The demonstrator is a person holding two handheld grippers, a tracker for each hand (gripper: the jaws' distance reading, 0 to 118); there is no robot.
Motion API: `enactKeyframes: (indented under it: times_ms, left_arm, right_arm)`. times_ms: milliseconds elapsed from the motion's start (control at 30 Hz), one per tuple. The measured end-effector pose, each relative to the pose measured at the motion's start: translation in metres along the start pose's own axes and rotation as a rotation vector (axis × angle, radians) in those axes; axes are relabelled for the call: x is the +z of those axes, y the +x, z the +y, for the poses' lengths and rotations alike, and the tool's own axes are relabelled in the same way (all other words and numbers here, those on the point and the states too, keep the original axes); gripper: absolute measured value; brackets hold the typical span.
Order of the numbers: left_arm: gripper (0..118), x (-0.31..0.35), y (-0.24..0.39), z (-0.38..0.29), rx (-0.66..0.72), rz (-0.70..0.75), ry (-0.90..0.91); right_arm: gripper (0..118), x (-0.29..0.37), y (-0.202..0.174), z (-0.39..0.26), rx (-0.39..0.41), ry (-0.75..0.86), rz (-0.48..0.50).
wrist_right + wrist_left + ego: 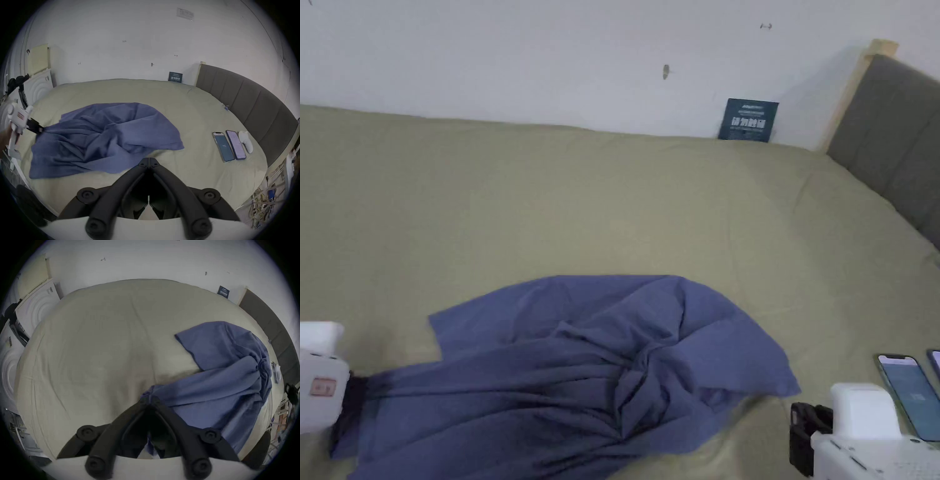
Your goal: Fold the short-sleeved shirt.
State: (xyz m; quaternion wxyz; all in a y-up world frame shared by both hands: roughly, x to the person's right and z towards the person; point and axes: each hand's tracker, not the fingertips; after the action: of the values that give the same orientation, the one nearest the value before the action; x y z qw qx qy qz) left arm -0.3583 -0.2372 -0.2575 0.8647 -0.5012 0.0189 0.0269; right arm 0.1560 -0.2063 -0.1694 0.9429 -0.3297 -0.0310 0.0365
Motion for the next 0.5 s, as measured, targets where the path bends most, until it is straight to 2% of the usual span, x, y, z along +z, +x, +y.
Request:
enactKeyframes:
  times_ms: [167, 267, 333, 367, 400, 433, 467, 500]
  left_arm:
    - [1, -0.004, -0.005, 0.002, 0.029, -0.010, -0.006]
    - [1, -0.008, -0.006, 0.000, 0.057, -0.021, -0.010]
    - [1, -0.008, -0.005, -0.001, 0.063, -0.020, -0.004]
    - [1, -0.008, -0.003, -0.001, 0.058, -0.016, -0.002]
    - [1, -0.008, -0.001, -0.002, 0.053, -0.012, 0.000]
    - [1, -0.012, -0.002, 0.000, 0.049, -0.010, -0.001]
    - [1, -0.012, -0.001, -0.001, 0.046, -0.006, 0.000]
    - [1, -0.013, -0.001, -0.001, 0.047, -0.005, -0.001]
  right_arm:
    - [0, -0.061, 0.037, 0.049, -0.017, -0.050, -0.009]
    - [0, -0.111, 0.055, 0.078, -0.088, -0.118, 0.041]
    - [2, -0.139, 0.062, 0.090, -0.102, -0.162, 0.085]
    - [26, -0.151, 0.063, 0.094, -0.112, -0.201, 0.098]
    - [90, -0.164, 0.063, 0.095, -0.128, -0.247, 0.128]
    - [118, -0.179, 0.063, 0.094, -0.132, -0.320, 0.144]
    - [110, -0.173, 0.065, 0.088, -0.142, -0.297, 0.106]
    - [101, -0.165, 0.061, 0.080, -0.115, -0.353, 0.100]
